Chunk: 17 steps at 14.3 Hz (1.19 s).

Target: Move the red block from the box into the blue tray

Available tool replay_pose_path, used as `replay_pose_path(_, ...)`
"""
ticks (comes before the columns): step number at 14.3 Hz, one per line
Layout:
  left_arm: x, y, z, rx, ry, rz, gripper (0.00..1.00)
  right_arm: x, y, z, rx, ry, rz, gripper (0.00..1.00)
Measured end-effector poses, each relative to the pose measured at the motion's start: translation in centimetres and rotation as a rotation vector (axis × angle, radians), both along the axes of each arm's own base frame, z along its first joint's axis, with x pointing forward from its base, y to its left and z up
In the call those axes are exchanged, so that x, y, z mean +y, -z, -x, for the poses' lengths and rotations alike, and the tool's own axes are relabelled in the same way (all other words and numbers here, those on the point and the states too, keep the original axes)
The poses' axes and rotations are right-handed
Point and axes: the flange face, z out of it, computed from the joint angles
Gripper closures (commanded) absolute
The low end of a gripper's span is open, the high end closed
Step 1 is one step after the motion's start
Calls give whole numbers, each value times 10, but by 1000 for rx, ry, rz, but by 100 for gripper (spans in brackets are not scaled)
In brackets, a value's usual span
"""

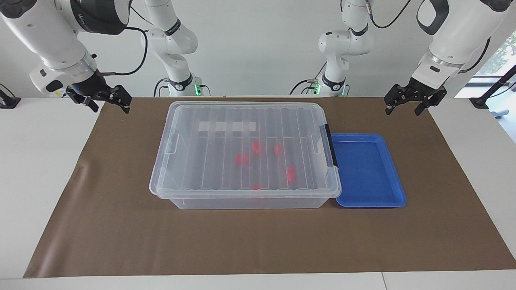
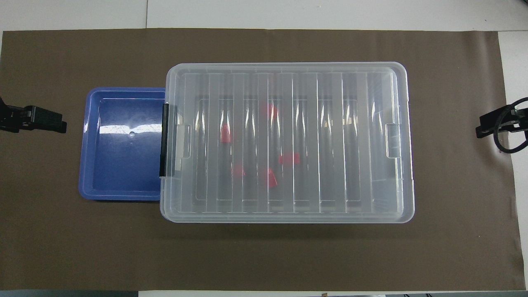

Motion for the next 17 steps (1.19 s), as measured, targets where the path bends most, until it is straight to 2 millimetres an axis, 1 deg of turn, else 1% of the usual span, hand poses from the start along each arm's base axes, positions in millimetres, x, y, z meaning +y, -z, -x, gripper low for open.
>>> replay_pose_path(13, 2, 0, 0, 2, -3, 0, 0, 2, -3, 1, -7, -3, 0, 0)
replay_pose_path(15, 2, 0, 0, 2, -4, 0, 0, 2, 1, -2, -35, -4, 2, 0)
replay_pose_path(17, 2, 0, 0, 2, -4, 0, 0, 3, 14, -5, -73, -8, 4, 0)
